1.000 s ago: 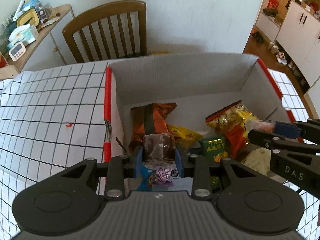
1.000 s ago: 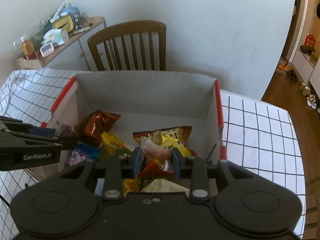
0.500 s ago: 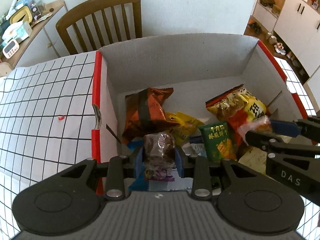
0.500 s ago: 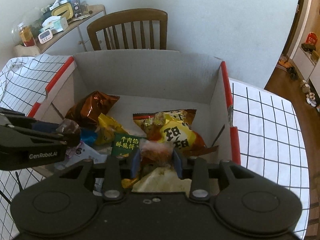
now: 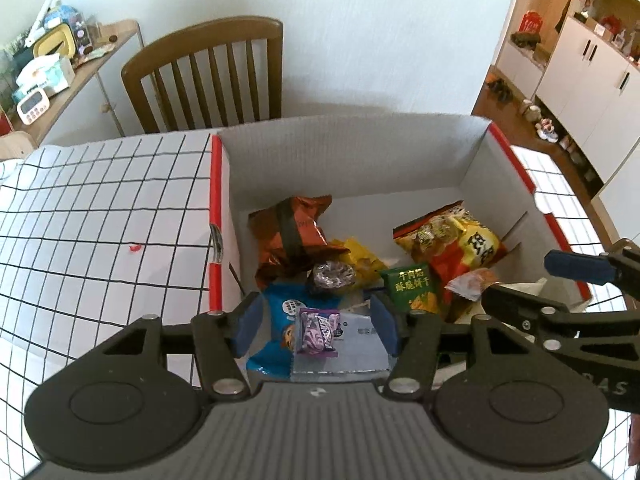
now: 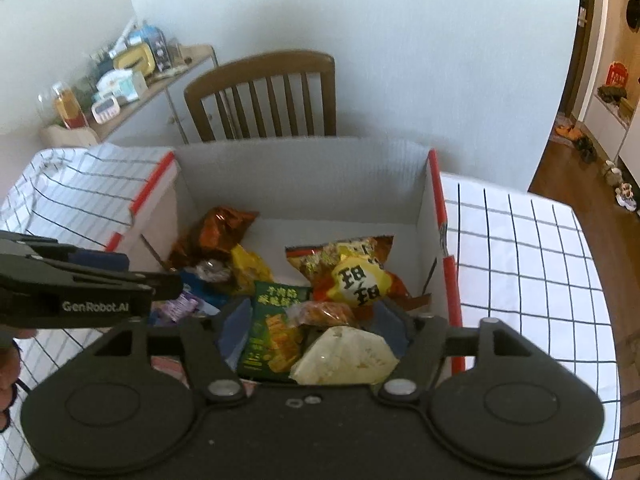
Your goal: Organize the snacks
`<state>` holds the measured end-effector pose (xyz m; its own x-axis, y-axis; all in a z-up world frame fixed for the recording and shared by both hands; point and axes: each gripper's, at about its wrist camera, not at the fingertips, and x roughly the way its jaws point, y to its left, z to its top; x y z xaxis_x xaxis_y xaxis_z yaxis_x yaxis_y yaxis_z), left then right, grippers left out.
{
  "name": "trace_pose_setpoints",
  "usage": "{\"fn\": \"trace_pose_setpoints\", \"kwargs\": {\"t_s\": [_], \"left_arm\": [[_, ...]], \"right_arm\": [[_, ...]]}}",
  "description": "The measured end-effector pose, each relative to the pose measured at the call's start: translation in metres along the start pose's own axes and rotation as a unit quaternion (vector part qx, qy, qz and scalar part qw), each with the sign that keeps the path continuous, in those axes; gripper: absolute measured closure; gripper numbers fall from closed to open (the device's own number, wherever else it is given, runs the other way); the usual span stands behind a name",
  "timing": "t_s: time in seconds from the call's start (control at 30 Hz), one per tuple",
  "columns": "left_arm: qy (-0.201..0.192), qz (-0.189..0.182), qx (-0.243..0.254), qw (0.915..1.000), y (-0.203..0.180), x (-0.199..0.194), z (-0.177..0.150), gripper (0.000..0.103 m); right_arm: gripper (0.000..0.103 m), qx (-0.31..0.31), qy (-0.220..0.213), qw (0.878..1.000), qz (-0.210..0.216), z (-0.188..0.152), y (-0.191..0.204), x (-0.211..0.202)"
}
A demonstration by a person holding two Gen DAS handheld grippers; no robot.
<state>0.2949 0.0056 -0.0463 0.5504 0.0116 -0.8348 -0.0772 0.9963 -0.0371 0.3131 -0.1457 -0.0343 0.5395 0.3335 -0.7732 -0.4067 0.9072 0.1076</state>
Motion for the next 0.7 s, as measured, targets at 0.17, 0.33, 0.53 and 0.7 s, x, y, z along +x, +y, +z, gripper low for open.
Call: {"fn": "trace_pose_setpoints", "kwargs": {"t_s": [0.17, 0.33, 0.53, 0.7], "left_arm": [[-0.025, -0.014, 0.002, 0.9996, 0.002, -0.023, -0.004, 0.038], [-0.048, -0.027, 0.006, 0.9985, 0.003, -0.045, -0.011, 0.038], [-0.074, -0.042, 0.009, 0.9963, 0.004, -0.072, -0.020, 0.030], [-0.091, -0.062, 0.005, 0.9939, 0.006, -0.093, -0.031, 0.023]], "right_arm": [[0.020, 0.006, -0.030, 0.999, 0.013, 0.000, 0.005, -0.025], [0.013, 0.011, -0.058, 0.998, 0.025, -0.002, 0.010, -0.049], [0.009, 0.001, -0.080, 0.996, 0.033, -0.008, 0.020, -0.077], [0.001, -0.001, -0.104, 0.994, 0.045, -0.018, 0.027, -0.102]]}}
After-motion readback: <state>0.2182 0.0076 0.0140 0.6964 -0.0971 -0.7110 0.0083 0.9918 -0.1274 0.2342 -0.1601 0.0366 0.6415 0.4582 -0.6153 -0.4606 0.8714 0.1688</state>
